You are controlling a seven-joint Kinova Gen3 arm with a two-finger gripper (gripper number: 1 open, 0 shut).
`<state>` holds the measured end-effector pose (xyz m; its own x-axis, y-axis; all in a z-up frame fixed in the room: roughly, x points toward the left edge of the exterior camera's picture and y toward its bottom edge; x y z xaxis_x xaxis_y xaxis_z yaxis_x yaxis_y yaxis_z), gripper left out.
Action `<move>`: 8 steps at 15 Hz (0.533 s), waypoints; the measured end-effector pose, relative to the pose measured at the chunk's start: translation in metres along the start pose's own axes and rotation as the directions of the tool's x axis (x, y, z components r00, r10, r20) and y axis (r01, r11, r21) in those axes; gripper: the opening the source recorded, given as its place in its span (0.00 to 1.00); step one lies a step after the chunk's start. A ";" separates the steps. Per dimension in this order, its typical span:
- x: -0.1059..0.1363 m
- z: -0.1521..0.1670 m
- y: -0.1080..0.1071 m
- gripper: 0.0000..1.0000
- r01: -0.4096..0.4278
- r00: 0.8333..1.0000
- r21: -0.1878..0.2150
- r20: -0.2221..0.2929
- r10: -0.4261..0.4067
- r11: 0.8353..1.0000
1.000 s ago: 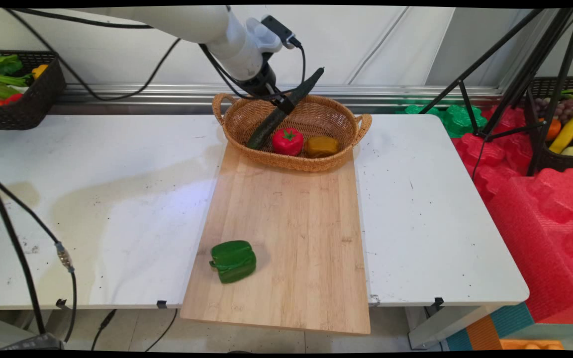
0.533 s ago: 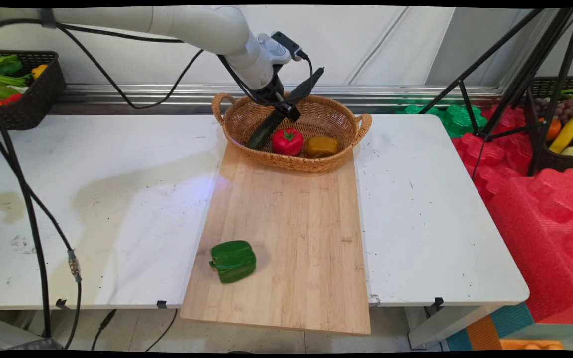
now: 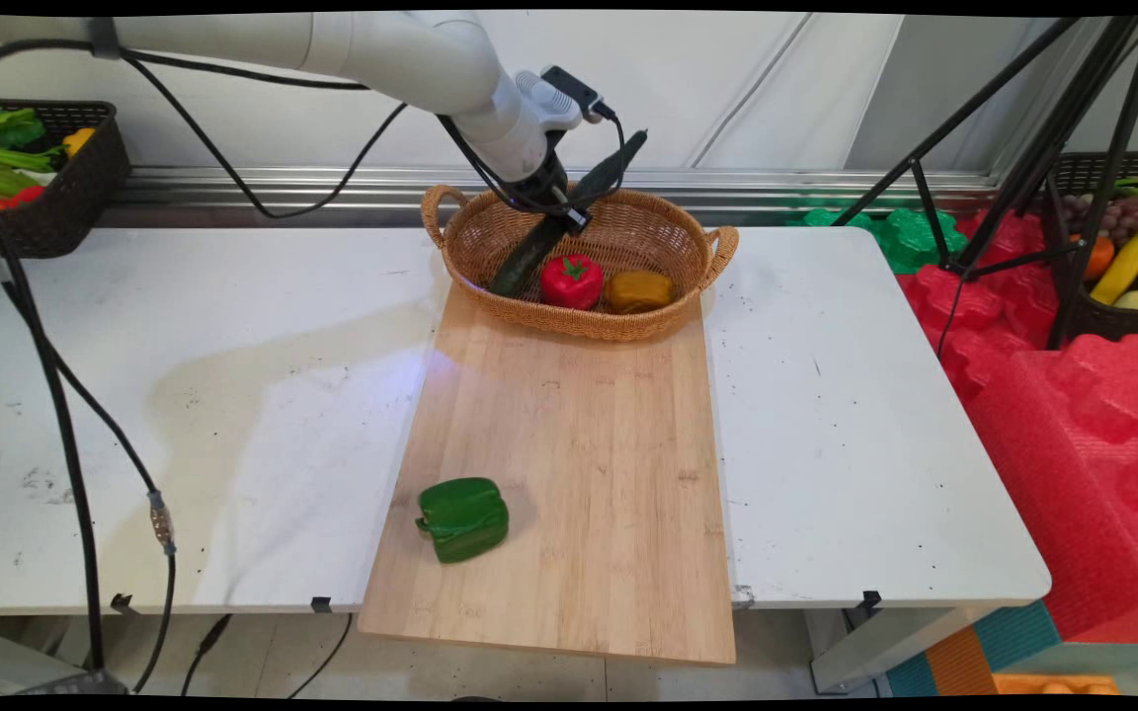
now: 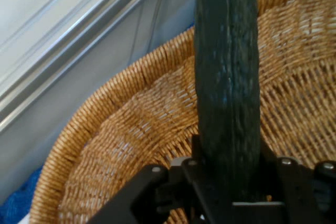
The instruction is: Place the picked object on the cutting board
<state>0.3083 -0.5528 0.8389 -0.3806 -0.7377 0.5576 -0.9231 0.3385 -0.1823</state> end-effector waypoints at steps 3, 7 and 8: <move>0.006 -0.032 0.004 0.00 -0.007 0.999 0.016 -0.043 0.007 1.000; 0.014 -0.095 0.014 0.00 -0.065 0.992 0.036 -0.106 0.069 0.997; 0.014 -0.110 0.018 0.00 -0.081 0.990 0.035 -0.116 0.085 0.996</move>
<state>0.2921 -0.4931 0.9326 -0.4487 -0.6334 0.6305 -0.8904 0.3769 -0.2550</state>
